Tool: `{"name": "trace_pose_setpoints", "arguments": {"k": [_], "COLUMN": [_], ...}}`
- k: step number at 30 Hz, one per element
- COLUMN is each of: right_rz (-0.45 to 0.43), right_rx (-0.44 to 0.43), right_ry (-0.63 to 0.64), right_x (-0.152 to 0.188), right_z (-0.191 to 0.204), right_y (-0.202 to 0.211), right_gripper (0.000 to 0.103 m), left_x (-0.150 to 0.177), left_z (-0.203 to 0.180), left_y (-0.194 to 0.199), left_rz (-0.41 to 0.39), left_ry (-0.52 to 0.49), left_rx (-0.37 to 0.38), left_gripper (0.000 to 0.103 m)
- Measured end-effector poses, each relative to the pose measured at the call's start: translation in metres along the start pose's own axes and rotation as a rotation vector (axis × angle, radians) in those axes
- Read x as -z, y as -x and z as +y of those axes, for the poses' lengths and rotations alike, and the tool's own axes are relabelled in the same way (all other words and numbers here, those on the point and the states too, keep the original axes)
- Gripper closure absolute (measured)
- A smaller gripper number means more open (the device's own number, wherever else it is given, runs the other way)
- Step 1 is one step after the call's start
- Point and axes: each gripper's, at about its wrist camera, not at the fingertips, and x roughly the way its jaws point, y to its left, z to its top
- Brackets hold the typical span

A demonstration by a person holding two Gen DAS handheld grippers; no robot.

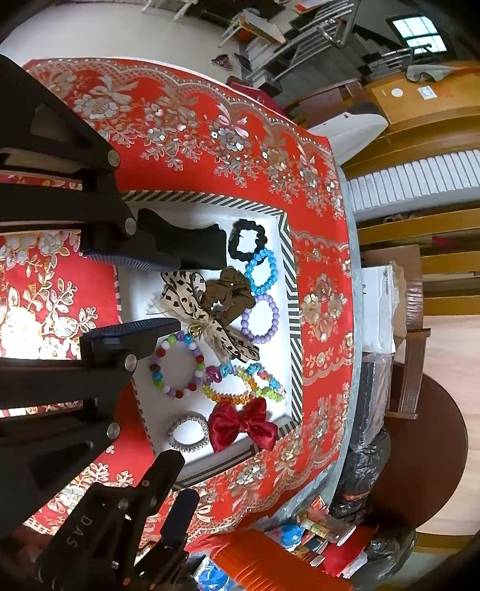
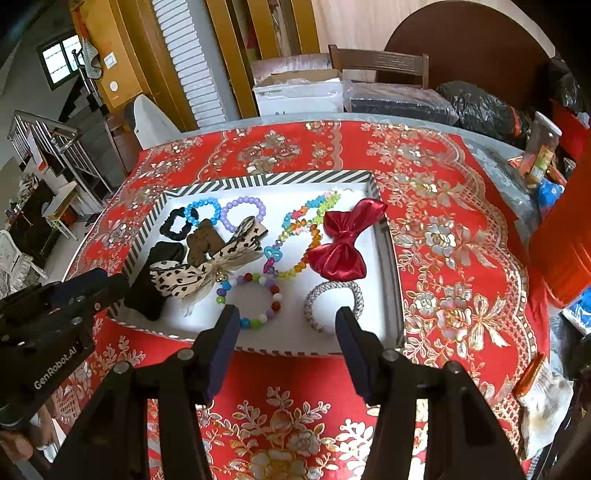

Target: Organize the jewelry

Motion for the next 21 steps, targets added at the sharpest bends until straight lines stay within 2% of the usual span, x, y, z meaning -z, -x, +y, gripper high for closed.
{"name": "trace_pose_setpoints", "arguments": {"k": [7,21], "right_rz": [-0.007,-0.017], "right_rx": [-0.015,-0.025], "right_ry": [0.015,0.031], "right_x": [0.006,0.011], "right_z": [0.003,0.002], "right_y": [0.009,0.02], "right_gripper": [0.046,0.046], "left_x": [0.007,0.017], "left_z": [-0.002,-0.014], "left_y": [0.011,0.018], "left_rz": [-0.02,-0.023], "left_ry": [0.021,-0.001], "left_rx": [-0.001,-0.018], "left_gripper": [0.086,0.086]}}
